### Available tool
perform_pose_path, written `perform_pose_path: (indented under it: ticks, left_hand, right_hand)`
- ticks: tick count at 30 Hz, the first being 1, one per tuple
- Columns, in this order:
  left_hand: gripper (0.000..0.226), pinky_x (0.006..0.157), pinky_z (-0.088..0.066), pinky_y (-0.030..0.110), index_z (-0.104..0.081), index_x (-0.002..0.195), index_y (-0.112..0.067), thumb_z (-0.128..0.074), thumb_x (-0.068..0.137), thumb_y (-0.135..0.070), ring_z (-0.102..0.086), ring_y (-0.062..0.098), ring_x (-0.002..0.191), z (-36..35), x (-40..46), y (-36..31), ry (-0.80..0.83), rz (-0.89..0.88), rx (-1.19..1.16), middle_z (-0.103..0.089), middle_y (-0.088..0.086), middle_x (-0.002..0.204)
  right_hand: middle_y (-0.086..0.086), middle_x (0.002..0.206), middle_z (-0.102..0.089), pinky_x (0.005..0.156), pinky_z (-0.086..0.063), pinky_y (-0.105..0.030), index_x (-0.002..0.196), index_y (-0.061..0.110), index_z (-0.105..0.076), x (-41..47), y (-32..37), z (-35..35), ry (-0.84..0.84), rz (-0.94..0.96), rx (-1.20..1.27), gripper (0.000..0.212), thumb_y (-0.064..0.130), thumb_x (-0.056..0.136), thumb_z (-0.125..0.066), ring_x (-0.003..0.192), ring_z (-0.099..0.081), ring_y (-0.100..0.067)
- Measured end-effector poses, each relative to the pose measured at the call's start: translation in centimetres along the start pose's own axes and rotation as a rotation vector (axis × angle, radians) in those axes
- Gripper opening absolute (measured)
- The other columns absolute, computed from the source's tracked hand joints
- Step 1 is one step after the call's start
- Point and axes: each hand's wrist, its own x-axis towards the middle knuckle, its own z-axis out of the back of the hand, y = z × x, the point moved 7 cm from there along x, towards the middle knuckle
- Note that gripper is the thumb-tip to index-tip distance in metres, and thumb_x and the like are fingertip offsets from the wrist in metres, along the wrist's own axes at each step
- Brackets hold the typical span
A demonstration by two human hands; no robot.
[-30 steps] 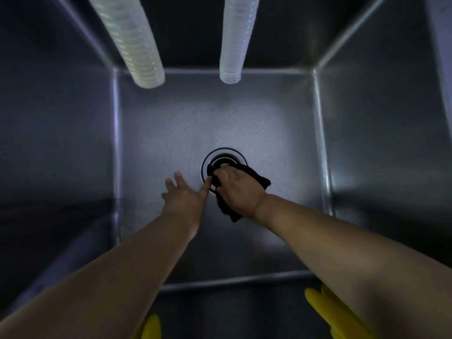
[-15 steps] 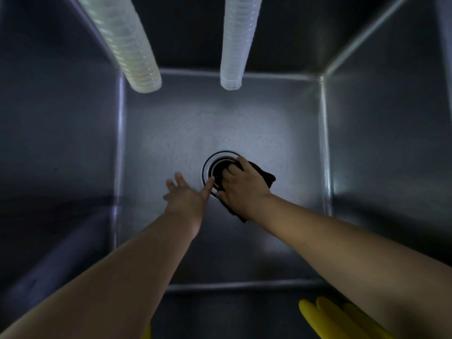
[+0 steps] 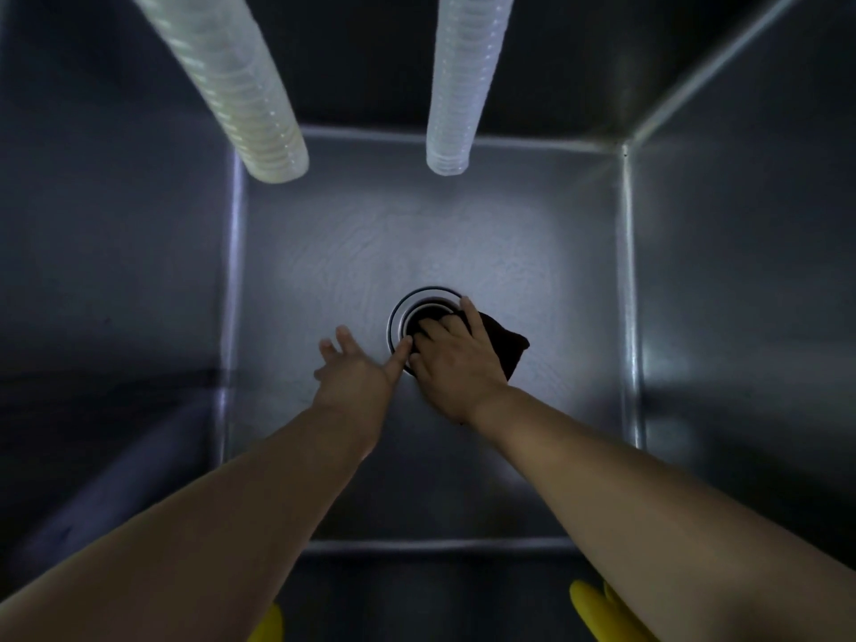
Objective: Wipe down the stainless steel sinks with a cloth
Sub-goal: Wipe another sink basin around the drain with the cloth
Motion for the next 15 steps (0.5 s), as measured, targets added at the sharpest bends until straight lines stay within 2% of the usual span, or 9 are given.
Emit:
perform_pose_path:
  ticks: [5, 10, 13, 15]
  left_hand:
    - [0.126, 0.108, -0.034, 0.049, 0.021, 0.144, -0.039, -0.078, 0.072, -0.010, 0.001, 0.057, 0.136, 0.12, -0.05, -0.14, 0.003, 0.026, -0.018, 0.020, 0.041, 0.144]
    - [0.114, 0.109, -0.032, 0.050, 0.018, 0.146, -0.038, -0.070, 0.080, -0.008, 0.002, 0.057, 0.136, 0.31, 0.02, -0.45, -0.001, 0.032, -0.031, 0.020, 0.040, 0.145]
    - [0.116, 0.110, -0.031, 0.051, 0.015, 0.146, -0.041, -0.072, 0.078, -0.006, 0.006, 0.055, 0.137, 0.32, 0.19, -0.39, 0.025, 0.039, -0.069, 0.024, 0.037, 0.145]
    - [0.116, 0.110, -0.030, 0.052, 0.015, 0.145, -0.042, -0.072, 0.078, -0.004, 0.009, 0.055, 0.137, 0.27, 0.28, -0.35, 0.036, 0.041, -0.094, 0.026, 0.036, 0.146]
  right_hand:
    - [-0.002, 0.138, -0.041, 0.111, 0.022, -0.040, 0.134, 0.020, -0.049, -0.15, -0.37, 0.27, 0.073, 0.069, -0.033, 0.045, 0.038, 0.100, -0.027, 0.133, -0.027, -0.021]
    - [-0.004, 0.133, -0.047, 0.118, 0.011, -0.045, 0.131, 0.015, -0.054, -0.40, -0.74, 0.29, 0.075, 0.191, -0.218, 0.048, 0.040, 0.100, -0.028, 0.130, -0.032, -0.023]
    - [-0.002, 0.127, -0.053, 0.115, 0.015, -0.050, 0.127, 0.024, -0.058, -0.42, -0.77, 0.12, 0.079, 0.292, -0.412, 0.041, 0.044, 0.099, -0.034, 0.127, -0.036, -0.025]
    - [0.000, 0.127, -0.053, 0.113, 0.018, -0.053, 0.130, 0.030, -0.053, -0.29, -0.82, -0.01, 0.102, 0.311, -0.491, 0.040, 0.047, 0.099, -0.035, 0.128, -0.035, -0.024]
